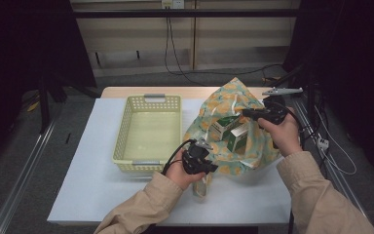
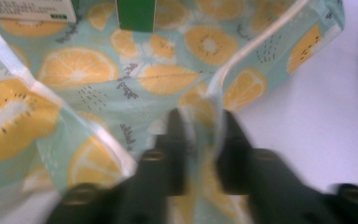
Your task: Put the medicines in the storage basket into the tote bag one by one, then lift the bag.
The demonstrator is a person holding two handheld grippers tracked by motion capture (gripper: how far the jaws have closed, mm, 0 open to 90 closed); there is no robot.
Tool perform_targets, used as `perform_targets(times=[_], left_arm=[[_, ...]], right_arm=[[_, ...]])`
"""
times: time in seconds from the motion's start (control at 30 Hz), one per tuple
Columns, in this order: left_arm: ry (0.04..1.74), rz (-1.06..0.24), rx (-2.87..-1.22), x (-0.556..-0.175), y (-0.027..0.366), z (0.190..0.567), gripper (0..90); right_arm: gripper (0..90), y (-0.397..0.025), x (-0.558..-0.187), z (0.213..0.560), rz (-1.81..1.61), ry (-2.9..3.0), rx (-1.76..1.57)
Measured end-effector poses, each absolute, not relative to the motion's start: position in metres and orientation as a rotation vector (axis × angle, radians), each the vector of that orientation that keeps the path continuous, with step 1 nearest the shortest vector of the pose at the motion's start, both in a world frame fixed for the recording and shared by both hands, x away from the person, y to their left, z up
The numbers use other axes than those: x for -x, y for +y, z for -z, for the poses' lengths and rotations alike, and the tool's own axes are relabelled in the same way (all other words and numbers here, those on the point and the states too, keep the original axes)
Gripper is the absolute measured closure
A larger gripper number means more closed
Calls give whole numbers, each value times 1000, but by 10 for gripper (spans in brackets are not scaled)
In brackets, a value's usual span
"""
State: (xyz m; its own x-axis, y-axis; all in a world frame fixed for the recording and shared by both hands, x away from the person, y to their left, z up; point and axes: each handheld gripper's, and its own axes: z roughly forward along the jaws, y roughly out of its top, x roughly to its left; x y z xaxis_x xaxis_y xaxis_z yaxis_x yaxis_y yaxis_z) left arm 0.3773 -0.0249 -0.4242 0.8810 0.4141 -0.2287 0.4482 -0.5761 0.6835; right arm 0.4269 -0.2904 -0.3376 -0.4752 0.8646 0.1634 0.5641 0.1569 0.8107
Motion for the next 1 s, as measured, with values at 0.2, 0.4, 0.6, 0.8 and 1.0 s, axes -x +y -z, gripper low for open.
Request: perform_targets(times=[0.2,0.4,0.6,0.8,1.0], left_arm=[[631,30,-2197,-384,-17,400,897],[634,-21,-2147,-390,-11,372,900],[630,-32,-2132,-395,-10,359,900],[644,-37,-2106,-401,-6,346,900],[668,-70,-2079,-413,-1,324,900]], right_arm=[[897,-294,-425,335,-1236,2095,-1366],[897,-297,-424,331,-1239,2084,-1369],[897,-297,-422,327,-1240,2082,-1361],[897,-297,-422,323,-1242,2081,-1356],[898,-298,-424,315,-1246,2076,-1340]])
